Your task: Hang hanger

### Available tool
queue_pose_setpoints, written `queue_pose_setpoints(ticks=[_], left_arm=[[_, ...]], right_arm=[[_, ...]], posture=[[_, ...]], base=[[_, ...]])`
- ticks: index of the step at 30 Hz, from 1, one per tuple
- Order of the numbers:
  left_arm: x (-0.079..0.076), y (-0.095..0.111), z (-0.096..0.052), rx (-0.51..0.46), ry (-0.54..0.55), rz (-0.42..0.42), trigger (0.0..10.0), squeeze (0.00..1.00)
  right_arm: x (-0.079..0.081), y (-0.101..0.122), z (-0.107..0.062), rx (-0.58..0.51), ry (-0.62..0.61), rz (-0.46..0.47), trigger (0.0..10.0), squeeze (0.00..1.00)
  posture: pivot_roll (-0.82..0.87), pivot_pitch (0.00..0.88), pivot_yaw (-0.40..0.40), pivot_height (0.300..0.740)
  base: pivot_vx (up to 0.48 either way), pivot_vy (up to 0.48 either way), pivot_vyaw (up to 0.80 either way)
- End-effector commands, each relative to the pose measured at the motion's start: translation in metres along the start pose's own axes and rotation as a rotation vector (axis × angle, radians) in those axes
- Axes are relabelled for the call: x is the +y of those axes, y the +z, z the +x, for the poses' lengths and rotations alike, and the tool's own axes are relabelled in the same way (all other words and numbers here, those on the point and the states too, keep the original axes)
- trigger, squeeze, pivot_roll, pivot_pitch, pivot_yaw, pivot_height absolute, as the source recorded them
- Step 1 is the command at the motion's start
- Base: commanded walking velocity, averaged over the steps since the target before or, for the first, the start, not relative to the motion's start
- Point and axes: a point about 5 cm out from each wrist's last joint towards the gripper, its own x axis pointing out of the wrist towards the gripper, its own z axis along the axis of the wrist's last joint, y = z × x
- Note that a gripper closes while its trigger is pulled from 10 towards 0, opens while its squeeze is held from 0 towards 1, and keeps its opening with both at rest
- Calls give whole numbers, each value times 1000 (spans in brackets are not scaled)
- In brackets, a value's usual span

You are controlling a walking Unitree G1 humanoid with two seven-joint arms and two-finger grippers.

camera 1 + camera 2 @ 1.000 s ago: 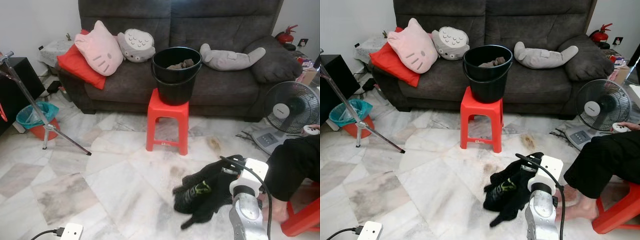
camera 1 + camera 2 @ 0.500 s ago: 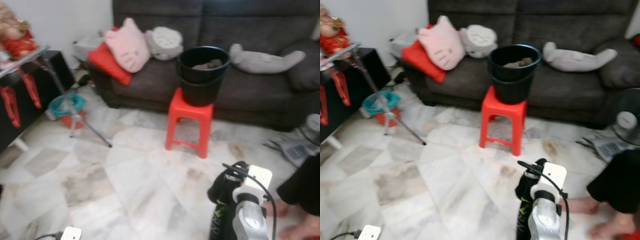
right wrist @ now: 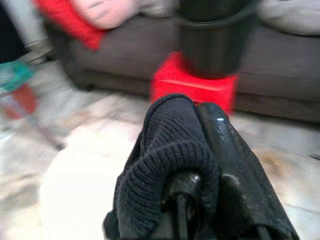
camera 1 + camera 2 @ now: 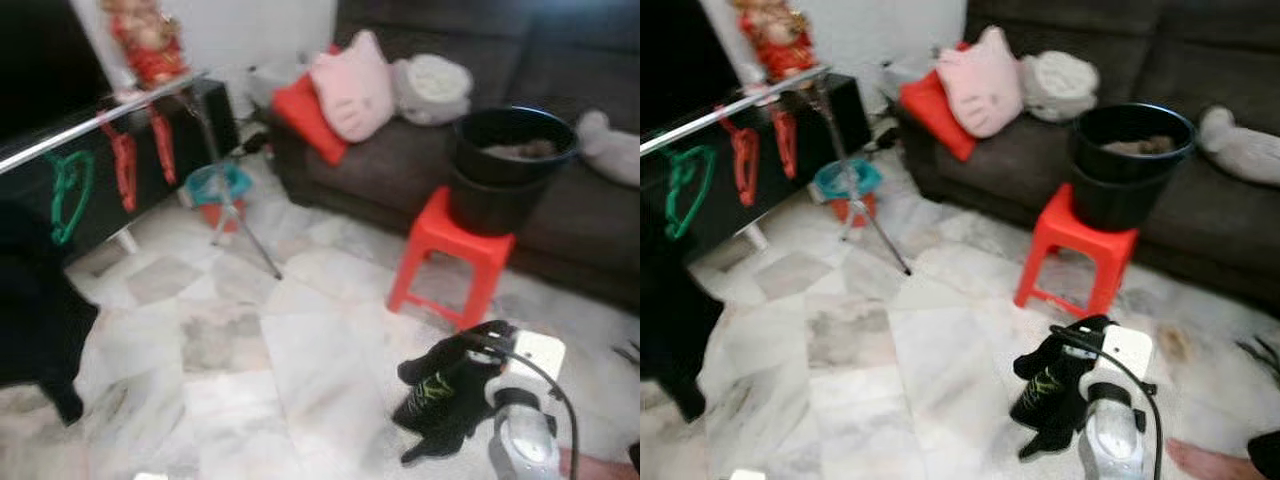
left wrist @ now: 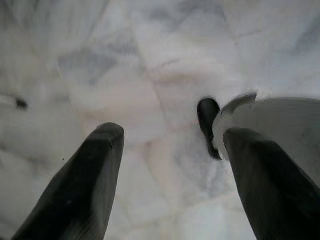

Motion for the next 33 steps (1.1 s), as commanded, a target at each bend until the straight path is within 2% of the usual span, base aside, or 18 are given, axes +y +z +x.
queue_pose_setpoints(ticks=[1,7,10,15,21,24,33], left_arm=[[-1,-2,0,6,16,-34,10000,0],[-6,-5,0,1,29,-70,10000,0],[-7,1,2,-22,34,-82,10000,0],[-5,5,3,-26,49,-102,10000,0],[-1,11,5,-15,50,-81,10000,0],[0,18,7,-32,53,-69,10000,0],[0,29,10,-44,51,-55,10000,0]], right_arm=[[-5,10,2,-42,-7,-3,10000,0],[-7,12,4,-36,3,-12,10000,0],[4,17,16,-43,40,-7,10000,0],[12,21,20,-52,72,17,10000,0],[7,24,22,-60,39,36,10000,0],[10,26,25,-72,41,29,10000,0],[19,35,34,-98,57,32,10000,0]], posture=[[-211,0,-4,740],[-194,0,-24,740],[-147,0,-48,740],[-161,0,-40,740],[-203,0,-6,740],[-205,0,0,740],[-216,0,8,740]], base=[[0,0,800],[0,0,800],[0,0,800],[0,0,436],[0,0,0],[0,0,0],[0,0,767]])
